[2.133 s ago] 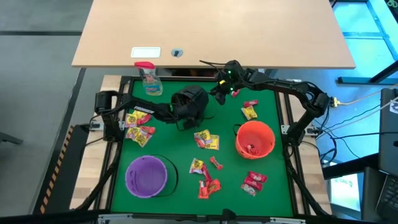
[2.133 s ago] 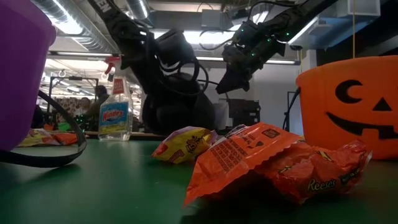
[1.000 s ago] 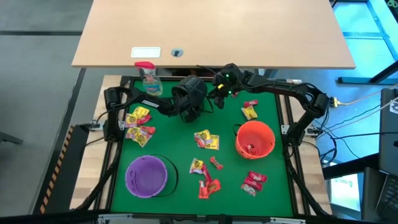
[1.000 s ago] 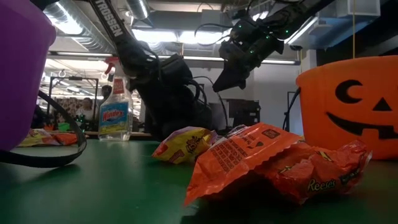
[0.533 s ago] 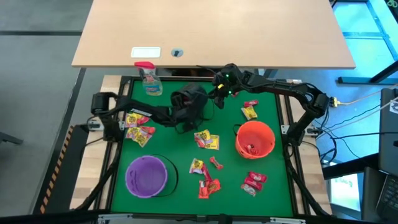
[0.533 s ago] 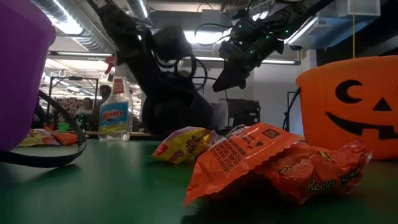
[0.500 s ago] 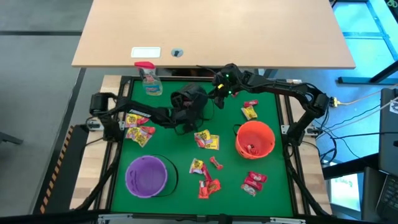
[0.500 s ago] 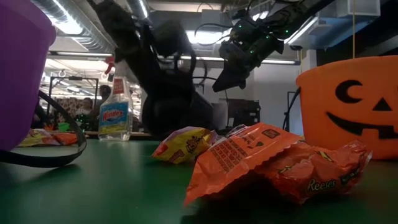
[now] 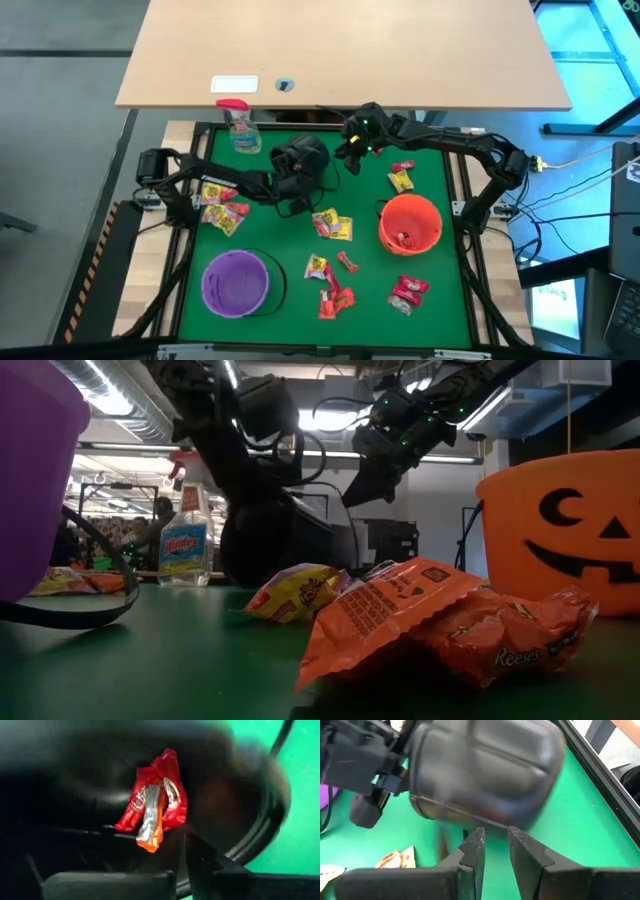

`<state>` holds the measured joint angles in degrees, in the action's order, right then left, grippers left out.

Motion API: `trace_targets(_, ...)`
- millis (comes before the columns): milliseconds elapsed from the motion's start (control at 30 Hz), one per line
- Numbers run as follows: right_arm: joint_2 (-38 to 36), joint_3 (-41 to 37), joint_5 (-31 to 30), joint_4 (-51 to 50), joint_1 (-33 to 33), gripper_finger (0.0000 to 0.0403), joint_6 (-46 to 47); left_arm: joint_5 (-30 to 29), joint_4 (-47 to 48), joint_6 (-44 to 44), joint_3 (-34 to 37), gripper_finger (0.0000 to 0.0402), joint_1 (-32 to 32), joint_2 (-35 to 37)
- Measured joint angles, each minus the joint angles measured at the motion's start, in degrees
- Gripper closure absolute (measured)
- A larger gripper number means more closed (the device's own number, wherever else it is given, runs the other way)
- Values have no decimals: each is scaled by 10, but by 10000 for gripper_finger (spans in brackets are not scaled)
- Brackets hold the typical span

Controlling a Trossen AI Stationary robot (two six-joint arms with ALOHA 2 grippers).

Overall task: Sort candy
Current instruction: Remove the orange candy from the black bucket

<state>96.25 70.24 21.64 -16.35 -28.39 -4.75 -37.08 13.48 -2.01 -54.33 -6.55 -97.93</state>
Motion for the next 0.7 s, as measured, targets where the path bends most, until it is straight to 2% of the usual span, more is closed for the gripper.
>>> trace_targets(233, 0, 0, -1, 3, 3, 317, -2, 5, -21, 2, 24, 318, -16, 0)
trace_targets(433, 0, 0, -1, 4, 2, 317, -4, 15, -94, 11, 68, 268, -52, 0)
trace_targets(700, 0, 0, -28, 30, 2, 317, -21, 39, -152, 41, 76, 248, -81, 0)
